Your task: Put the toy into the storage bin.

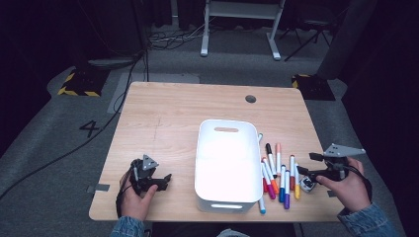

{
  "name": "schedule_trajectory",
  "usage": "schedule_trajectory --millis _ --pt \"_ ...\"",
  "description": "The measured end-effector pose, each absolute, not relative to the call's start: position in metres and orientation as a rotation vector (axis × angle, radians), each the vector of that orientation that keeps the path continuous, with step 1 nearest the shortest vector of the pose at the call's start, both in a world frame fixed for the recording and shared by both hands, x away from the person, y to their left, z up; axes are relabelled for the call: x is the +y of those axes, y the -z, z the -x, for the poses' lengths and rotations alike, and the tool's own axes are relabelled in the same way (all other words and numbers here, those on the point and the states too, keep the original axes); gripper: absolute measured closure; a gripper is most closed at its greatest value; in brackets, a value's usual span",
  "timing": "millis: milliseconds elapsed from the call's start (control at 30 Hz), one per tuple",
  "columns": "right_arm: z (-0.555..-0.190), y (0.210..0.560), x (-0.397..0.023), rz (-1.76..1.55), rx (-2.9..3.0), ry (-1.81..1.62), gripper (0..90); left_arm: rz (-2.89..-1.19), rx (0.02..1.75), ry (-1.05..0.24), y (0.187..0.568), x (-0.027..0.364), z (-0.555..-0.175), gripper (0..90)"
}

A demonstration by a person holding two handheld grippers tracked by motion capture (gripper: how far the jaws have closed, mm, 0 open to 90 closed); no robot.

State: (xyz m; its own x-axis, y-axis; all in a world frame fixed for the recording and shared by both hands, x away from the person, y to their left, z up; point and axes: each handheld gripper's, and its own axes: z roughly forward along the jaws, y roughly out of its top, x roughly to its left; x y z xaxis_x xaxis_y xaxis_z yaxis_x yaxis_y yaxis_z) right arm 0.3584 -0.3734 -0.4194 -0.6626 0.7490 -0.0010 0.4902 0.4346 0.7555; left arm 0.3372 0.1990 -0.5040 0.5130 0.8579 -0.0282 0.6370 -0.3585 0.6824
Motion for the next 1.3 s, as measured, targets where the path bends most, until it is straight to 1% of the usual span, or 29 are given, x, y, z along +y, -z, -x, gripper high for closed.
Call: schedule_trajectory --millis 67,100,133,367,567,800,1100,1300 --pt "-0.368 0.42 -0.365 -1.047 2.353 -1.047 28.3 -2.114 1.215 -0.445 0.504 0.199 -0.337 15.0" --pt "-0.368 0.42 -0.365 -1.047 2.353 -1.047 28.3 -2.114 1.215 -0.445 0.504 0.199 -0.337 15.0" --pt "-0.376 0.42 -0.358 -1.037 2.374 -1.018 33.2 -2.114 1.217 -0.446 0.504 0.199 -0.337 15.1" --pt "-0.4 0.424 -0.347 -1.064 2.413 -0.926 43.6 -2.118 1.203 -0.439 0.504 0.201 -0.337 15.5" --pt "-0.415 0.429 -0.34 -1.162 2.431 -0.874 54.7 -2.118 1.194 -0.443 0.504 0.202 -0.339 14.9" --pt "-0.429 0.437 -0.334 -1.29 2.444 -0.809 54.6 -2.128 1.186 -0.432 0.504 0.202 -0.341 14.5" --pt "-0.444 0.449 -0.315 -1.486 2.458 -0.685 62.7 -2.128 1.187 -0.431 0.504 0.202 -0.341 14.5" --pt "-0.448 0.456 -0.299 -1.552 2.459 -0.642 65.0 -2.129 1.187 -0.432 0.504 0.202 -0.341 14.5"
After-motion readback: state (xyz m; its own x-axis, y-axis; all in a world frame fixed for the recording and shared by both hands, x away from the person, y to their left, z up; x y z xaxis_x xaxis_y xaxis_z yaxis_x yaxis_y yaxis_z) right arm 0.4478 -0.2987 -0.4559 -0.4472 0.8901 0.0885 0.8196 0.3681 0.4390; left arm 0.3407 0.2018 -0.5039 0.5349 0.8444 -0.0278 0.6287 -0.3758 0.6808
